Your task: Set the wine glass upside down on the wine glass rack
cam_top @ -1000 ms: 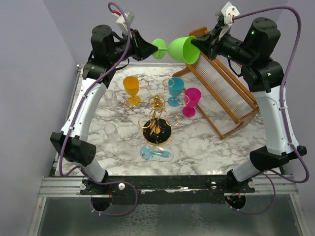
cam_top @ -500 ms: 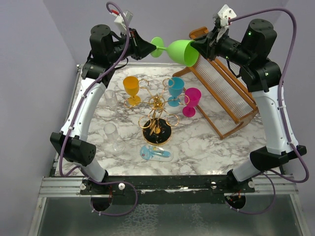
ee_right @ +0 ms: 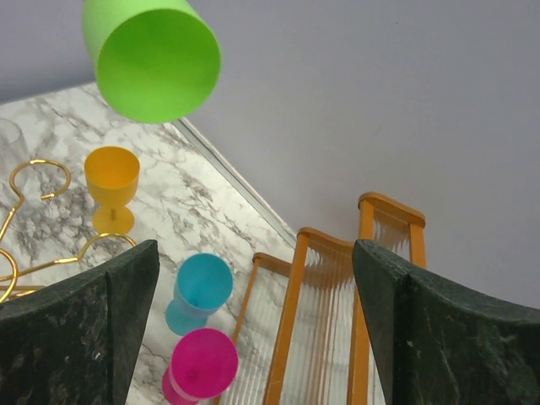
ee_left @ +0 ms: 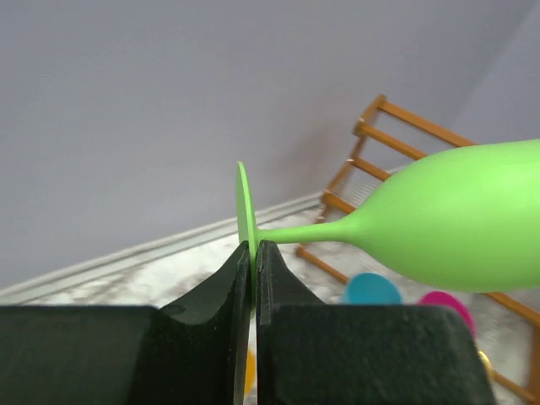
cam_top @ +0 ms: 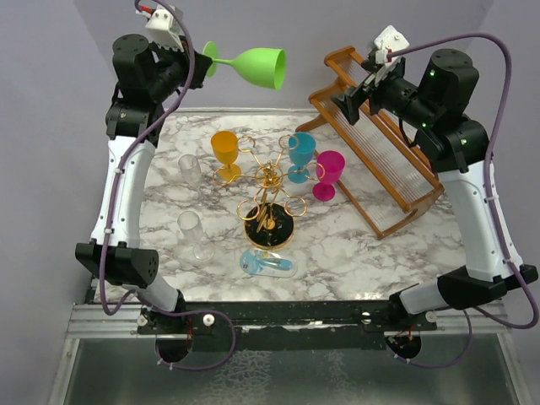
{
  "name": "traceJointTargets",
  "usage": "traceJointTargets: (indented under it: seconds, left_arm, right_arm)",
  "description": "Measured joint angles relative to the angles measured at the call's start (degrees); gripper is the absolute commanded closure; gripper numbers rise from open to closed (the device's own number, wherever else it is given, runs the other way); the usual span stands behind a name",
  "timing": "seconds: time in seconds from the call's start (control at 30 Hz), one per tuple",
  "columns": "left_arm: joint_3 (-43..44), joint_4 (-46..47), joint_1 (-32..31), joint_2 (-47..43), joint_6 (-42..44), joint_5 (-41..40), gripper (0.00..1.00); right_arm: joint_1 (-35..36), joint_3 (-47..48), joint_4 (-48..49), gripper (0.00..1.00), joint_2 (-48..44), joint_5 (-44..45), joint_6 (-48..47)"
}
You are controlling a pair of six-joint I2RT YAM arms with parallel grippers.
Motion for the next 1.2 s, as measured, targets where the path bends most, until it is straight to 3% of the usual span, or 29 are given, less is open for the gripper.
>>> traceJointTargets:
  seconds: [0.2, 0.5, 0.87, 1.2]
  left_arm:
    - [1.9, -3.5, -2.3, -2.4, 17.4, -14.6, 1.0]
    - [3.1, -4.7, -12.8, -2.4, 46.6, -36.7, 1.0]
    - [1.6, -6.3, -18.6, 0.6, 69.7, -39.5, 1.0]
    - [-2.1, -12.8, -22.8, 3.6, 79.3, -35.6, 1.0]
  right_arm:
    - [0.0, -2.6, -0.1, 0.03, -2.3, 1.4, -2.9]
    - [0.0, -4.8, -0.5, 0.03, -2.7, 1.4, -5.0]
    - [0.0, -6.0, -1.3, 0.03, -3.8, 1.4, -6.3]
    - [0.0, -7.9, -1.4, 0.03, -5.3, 1.3, -7.1]
